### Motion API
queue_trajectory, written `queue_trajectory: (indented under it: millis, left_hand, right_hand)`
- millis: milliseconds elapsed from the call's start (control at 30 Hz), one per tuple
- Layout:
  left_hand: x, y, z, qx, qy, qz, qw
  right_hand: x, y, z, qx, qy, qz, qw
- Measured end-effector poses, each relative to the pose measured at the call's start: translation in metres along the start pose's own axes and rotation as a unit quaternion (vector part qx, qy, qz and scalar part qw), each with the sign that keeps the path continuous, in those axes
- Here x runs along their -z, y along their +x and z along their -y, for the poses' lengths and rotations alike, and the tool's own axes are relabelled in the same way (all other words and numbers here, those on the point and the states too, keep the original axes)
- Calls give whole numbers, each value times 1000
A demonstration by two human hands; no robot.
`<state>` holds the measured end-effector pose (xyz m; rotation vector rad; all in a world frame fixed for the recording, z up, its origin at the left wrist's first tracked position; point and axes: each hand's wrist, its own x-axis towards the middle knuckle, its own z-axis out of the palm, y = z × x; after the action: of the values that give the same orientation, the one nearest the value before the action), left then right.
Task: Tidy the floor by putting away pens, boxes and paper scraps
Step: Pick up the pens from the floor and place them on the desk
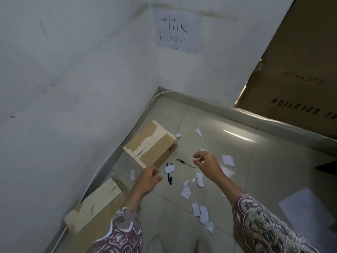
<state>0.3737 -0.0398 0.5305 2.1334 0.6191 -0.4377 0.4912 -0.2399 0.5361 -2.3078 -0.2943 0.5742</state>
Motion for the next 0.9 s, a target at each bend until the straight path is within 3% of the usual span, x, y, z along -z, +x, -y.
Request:
queue_trajectory:
  millis: [200, 500, 667, 900]
  left_hand:
    - [-73, 92, 82, 17, -10, -24, 1000]
    - [-189, 248, 215, 22, 34, -51, 998]
    - [-234, 309, 261, 13, 36, -84, 996]
    - [-277, 353, 291, 27, 5, -120, 992]
  right_hand:
    - [-96, 73, -93, -3, -27, 40, 999]
    - [-220, 199, -245, 59, -150, 70, 984]
    - [-264, 261, -301, 96, -281, 98, 950]
    - [-306, 297, -348, 130, -419, 40, 898]
